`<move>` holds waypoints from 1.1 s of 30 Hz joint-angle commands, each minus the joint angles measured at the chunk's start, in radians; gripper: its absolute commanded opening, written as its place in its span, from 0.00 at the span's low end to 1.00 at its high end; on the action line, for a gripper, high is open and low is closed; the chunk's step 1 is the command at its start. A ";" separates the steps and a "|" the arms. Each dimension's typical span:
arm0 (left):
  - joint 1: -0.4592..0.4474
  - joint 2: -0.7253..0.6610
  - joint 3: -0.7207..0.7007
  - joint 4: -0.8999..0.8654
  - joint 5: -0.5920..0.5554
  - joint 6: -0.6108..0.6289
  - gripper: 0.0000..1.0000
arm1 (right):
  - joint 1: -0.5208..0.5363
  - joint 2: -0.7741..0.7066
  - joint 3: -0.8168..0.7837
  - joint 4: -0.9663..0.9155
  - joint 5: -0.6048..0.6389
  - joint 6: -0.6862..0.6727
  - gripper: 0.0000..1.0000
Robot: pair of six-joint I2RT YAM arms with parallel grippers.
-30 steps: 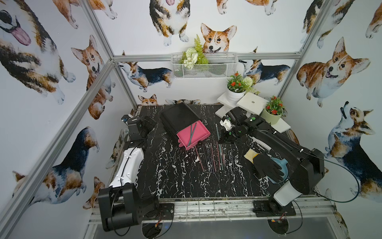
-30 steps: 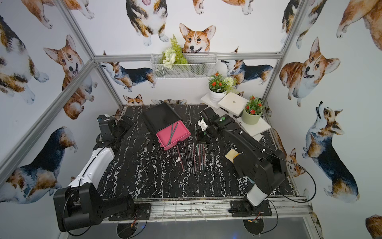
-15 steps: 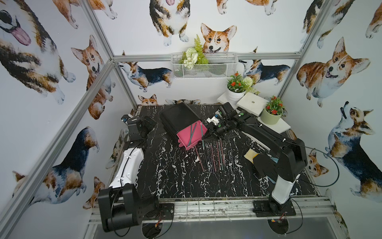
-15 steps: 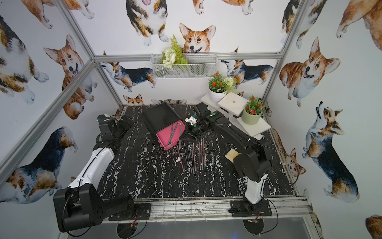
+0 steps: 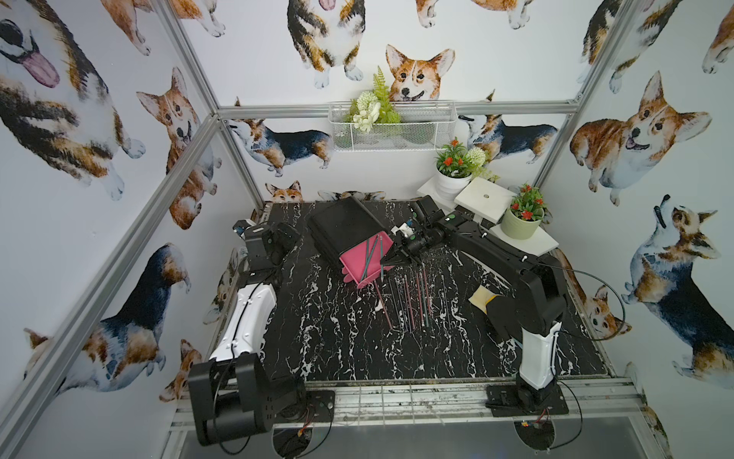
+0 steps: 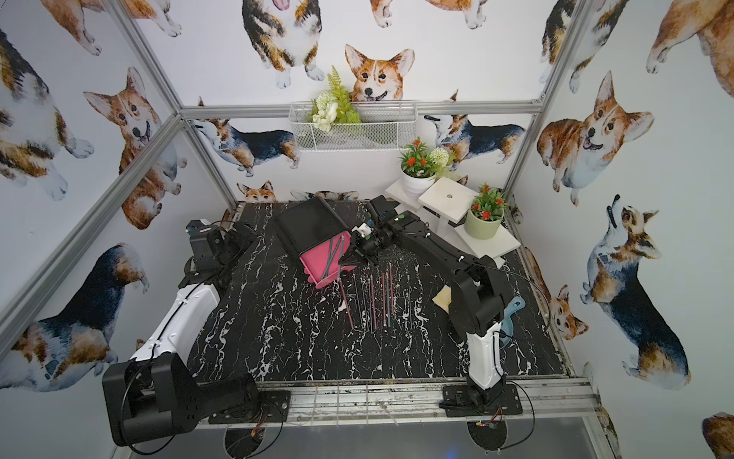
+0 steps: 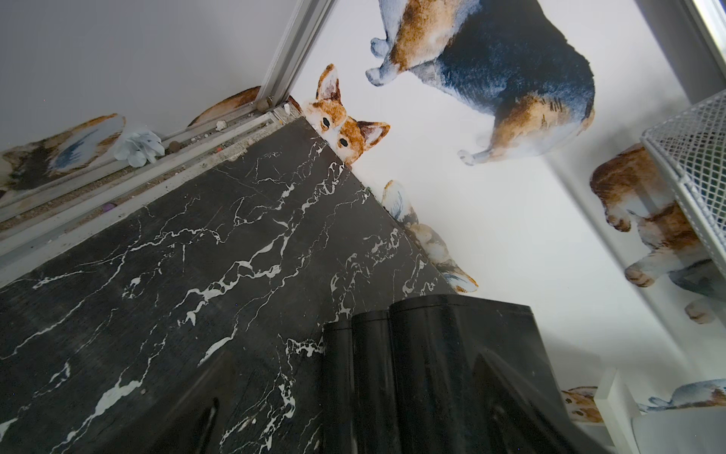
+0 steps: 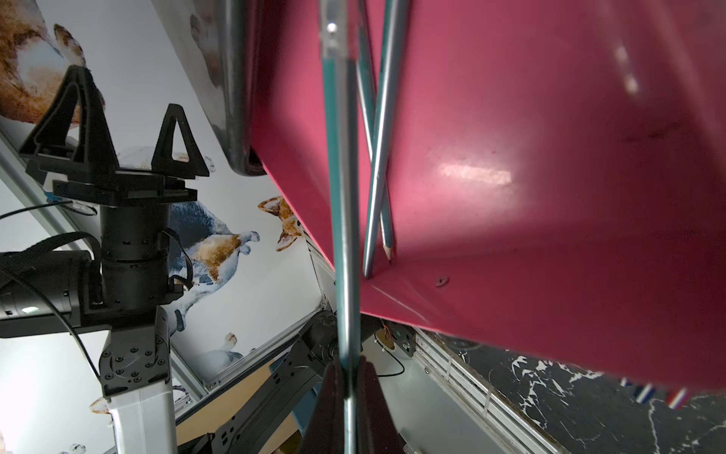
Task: Please place the pencils in the drawer according to their color
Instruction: Place the pencil in the drawer.
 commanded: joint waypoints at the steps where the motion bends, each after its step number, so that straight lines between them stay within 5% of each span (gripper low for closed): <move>1: 0.003 0.001 0.010 0.015 -0.006 0.010 1.00 | 0.002 0.014 0.024 -0.014 0.022 -0.006 0.00; 33: 0.002 0.012 0.001 0.031 0.003 -0.001 1.00 | 0.024 0.190 0.274 -0.117 0.137 -0.043 0.00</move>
